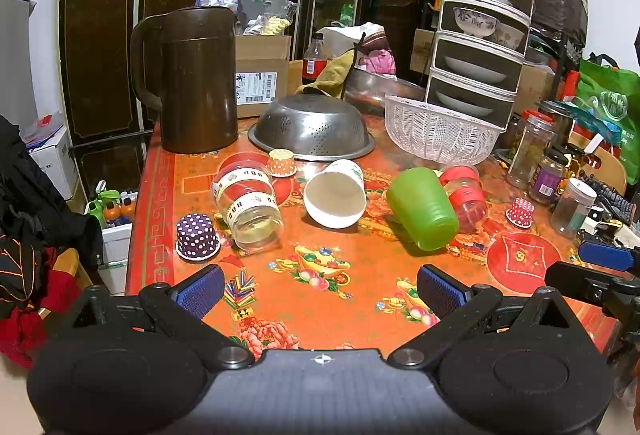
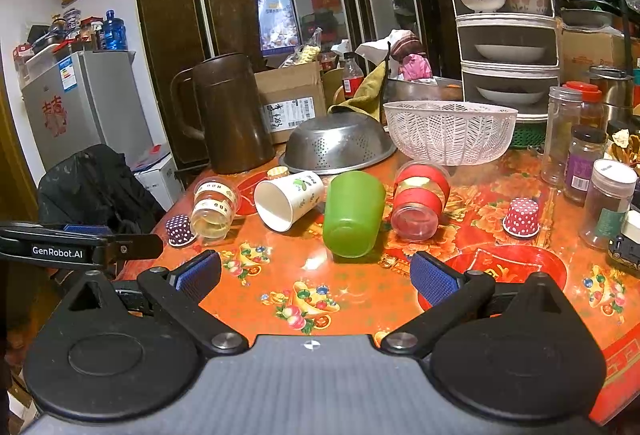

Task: Flip cup upright

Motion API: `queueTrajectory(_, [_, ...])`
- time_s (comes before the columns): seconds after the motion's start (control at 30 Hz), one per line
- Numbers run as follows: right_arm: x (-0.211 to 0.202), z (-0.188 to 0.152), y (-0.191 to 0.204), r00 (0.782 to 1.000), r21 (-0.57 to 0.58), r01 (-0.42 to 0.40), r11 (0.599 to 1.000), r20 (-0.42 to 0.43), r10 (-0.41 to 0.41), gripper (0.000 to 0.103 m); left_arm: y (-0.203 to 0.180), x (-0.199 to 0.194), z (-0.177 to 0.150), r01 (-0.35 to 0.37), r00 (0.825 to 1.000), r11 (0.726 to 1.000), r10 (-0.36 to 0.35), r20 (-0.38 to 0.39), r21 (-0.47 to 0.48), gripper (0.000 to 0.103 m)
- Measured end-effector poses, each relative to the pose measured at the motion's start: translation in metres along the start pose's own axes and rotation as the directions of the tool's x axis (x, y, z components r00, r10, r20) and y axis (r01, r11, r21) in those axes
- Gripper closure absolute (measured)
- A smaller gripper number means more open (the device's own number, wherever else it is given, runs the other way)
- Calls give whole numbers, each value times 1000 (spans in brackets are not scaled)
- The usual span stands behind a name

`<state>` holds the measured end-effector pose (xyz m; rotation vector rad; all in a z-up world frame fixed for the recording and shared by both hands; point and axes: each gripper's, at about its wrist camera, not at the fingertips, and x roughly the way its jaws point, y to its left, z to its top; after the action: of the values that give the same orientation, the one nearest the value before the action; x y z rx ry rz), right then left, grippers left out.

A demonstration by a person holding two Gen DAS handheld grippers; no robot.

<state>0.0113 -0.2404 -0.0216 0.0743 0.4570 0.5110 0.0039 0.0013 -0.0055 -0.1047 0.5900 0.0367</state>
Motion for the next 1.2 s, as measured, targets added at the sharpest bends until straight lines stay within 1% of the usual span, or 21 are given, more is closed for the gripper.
queueTrajectory(0.33, [0,-1,-3,1000,0,-5,1000,6,5,1,-6,1,2,-4,1000,1000,4,-7,3,0])
queueTrajectory(0.57, [1,-3,-8,1000,7,-14,1000,6,14,1,-12,7,6,-6,1000,1000,6,-28,-4,0])
queueTrajectory(0.63, [1,-5,-13,1000,15,-15,1000,7,15,1,-16,9,11,15,999,1000,-15,-35,-14,0])
queueTrajectory(0.7, [0,-7,-19,1000,25,-16,1000,9,16,1,-24,14,23,47,997,999,-48,-59,-22,0])
queueTrajectory(0.8, [-3,-12,-32,1000,46,-14,999,13,14,1,-47,28,42,57,994,998,-55,-89,23,0])
queueTrajectory(0.83, [-4,-13,-37,1000,54,-10,998,14,10,1,-57,37,50,64,992,997,-60,-112,36,0])
queueTrajectory(0.87, [-6,-14,-41,1000,65,-7,998,16,6,1,-66,49,58,87,985,996,-81,-149,33,0])
queueTrajectory(0.93, [-10,-16,-51,1000,89,-7,996,21,5,1,-79,76,71,113,970,994,-111,-215,-1,0])
queueTrajectory(0.97, [-13,-17,-55,1000,101,-8,995,25,5,1,-86,91,77,108,965,994,-106,-239,-6,0])
queueTrajectory(1.07, [-23,-20,-66,999,121,-4,993,35,-1,1,-101,132,86,60,952,998,-62,-300,-14,8])
queueTrajectory(1.2, [-34,-24,-81,999,142,11,990,39,-17,1,-115,173,88,27,928,999,-34,-370,-22,8])
